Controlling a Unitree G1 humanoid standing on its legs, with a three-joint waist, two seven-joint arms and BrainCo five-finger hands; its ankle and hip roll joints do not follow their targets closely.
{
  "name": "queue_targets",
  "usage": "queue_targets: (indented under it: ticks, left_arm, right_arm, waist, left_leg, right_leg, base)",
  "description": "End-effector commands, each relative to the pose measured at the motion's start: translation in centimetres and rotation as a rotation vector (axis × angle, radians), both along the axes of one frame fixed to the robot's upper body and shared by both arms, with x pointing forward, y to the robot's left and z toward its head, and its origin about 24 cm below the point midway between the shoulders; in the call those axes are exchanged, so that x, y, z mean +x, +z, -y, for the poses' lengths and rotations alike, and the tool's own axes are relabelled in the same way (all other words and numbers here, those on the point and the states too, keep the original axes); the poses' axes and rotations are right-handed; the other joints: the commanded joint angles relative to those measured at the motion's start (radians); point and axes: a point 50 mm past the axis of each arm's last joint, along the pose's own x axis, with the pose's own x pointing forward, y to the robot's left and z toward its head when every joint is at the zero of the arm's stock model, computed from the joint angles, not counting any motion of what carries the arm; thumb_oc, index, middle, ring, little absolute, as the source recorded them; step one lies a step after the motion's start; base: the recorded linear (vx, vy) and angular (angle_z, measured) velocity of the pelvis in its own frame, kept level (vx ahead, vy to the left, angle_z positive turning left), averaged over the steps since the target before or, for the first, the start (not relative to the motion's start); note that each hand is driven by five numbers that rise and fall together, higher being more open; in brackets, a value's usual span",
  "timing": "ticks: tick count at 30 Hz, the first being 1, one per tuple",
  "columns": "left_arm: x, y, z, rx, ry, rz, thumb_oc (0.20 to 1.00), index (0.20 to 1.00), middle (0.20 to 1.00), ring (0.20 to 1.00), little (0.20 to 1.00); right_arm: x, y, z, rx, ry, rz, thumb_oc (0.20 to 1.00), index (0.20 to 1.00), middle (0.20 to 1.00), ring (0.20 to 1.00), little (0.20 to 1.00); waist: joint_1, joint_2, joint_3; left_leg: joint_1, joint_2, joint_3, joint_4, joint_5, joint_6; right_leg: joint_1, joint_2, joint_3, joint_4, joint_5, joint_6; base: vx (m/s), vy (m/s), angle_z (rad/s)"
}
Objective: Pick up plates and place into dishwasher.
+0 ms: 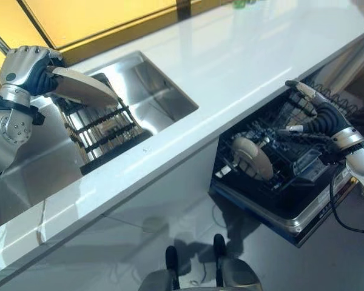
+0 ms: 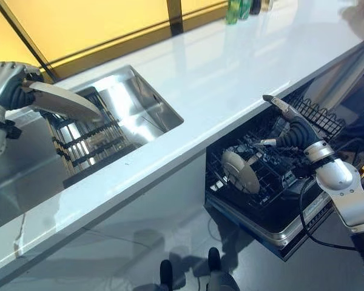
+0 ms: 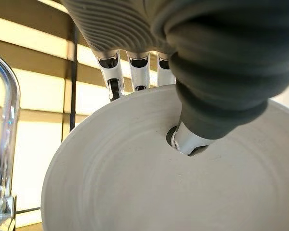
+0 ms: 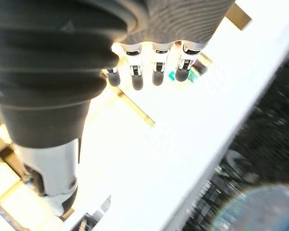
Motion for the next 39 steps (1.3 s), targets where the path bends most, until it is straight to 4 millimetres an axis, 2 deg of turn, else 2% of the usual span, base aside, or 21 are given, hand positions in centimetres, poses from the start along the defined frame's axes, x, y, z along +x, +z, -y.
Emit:
queue_targets:
  ticks: [1, 4, 8, 15, 19, 28, 39]
  left_arm:
    - [-1.2, 2.2, -1.1, -0.147, -0.023, 0.168, 0.2, 0.2, 0.2, 0.2, 0.2]
    - [-0.6, 1.0, 0.3, -0.275, -0.137, 0.185, 0.2, 0.2, 0.2, 0.2, 0.2]
    - [0.3, -0.2, 2.2, -0.349, -0.242, 0.185, 0.2, 0.2, 0.2, 0.2, 0.2]
    - [1.3, -1.2, 5.3, -0.425, -0.394, 0.176, 0.2, 0.2, 0.2, 0.2, 0.2]
    - [1.8, -2.0, 7.7, -0.46, -0.485, 0.152, 0.2, 0.2, 0.2, 0.2, 0.2]
    - [2.2, -3.2, 11.8, -0.5, -0.608, 0.121, 0.2, 0.2, 0.2, 0.2, 0.2]
    - [2.5, -4.5, 14.8, -0.539, -0.681, 0.078, 0.2, 0.2, 0.2, 0.2, 0.2]
  right_arm:
    - [-0.9, 1.5, -1.7, 0.038, 0.109, 0.117, 1.0, 1.0, 1.0, 1.0, 1.0]
    - [-0.5, 1.5, -2.8, 0.108, 0.162, 0.138, 1.0, 1.0, 1.0, 1.0, 1.0]
    - [0.4, 1.3, -4.7, 0.155, 0.232, 0.138, 1.0, 1.0, 1.0, 1.0, 1.0]
    - [1.9, 1.0, -7.7, 0.208, 0.344, 0.086, 1.0, 1.0, 1.0, 1.0, 1.0]
    - [2.5, 0.6, -9.7, 0.241, 0.406, 0.039, 1.0, 1.0, 1.0, 1.0, 1.0]
    - [3.6, -0.2, -12.9, 0.28, 0.461, -0.017, 1.0, 1.0, 1.0, 1.0, 1.0]
    - [3.9, -0.8, -15.8, 0.318, 0.512, -0.063, 1.0, 1.0, 1.0, 1.0, 1.0]
  waist:
    - [0.005, -0.03, -0.064]
    - [0.02, -0.032, -0.095]
    - [0.032, -0.033, -0.124]
    - [0.05, -0.036, -0.155]
    - [0.061, -0.042, -0.174]
    - [0.075, -0.05, -0.194]
    - [0.081, -0.053, -0.207]
  left_leg:
    - [0.009, -0.074, 0.01, 0.011, -0.081, 0.041]
    - [0.025, -0.072, 0.003, 0.011, -0.087, 0.042]
    - [0.04, -0.072, -0.008, 0.01, -0.091, 0.043]
    - [0.061, -0.071, -0.017, 0.008, -0.099, 0.045]
    - [0.07, -0.071, -0.025, 0.008, -0.102, 0.048]
    - [0.08, -0.07, -0.032, 0.008, -0.101, 0.055]
    - [0.086, -0.068, -0.038, 0.007, -0.103, 0.059]
  right_leg:
    - [0.04, -0.009, -0.036, 0.03, -0.089, 0.079]
    - [0.06, -0.008, -0.04, 0.031, -0.099, 0.075]
    - [0.079, -0.005, -0.045, 0.03, -0.106, 0.071]
    - [0.104, -0.004, -0.052, 0.029, -0.116, 0.065]
    - [0.115, -0.002, -0.055, 0.029, -0.121, 0.06]
    - [0.126, 0.003, -0.057, 0.028, -0.12, 0.05]
    - [0.133, 0.008, -0.052, 0.022, -0.12, 0.046]
  base:
    - [-0.01, -0.065, 0.02]
    - [0.01, -0.09, 0.03]
    - [0.02, -0.071, 0.06]
    - [0.0, -0.054, 0.06]
    - [0.02, -0.054, 0.04]
    - [0.01, -0.037, 0.04]
    - [0.0, -0.003, 0.0]
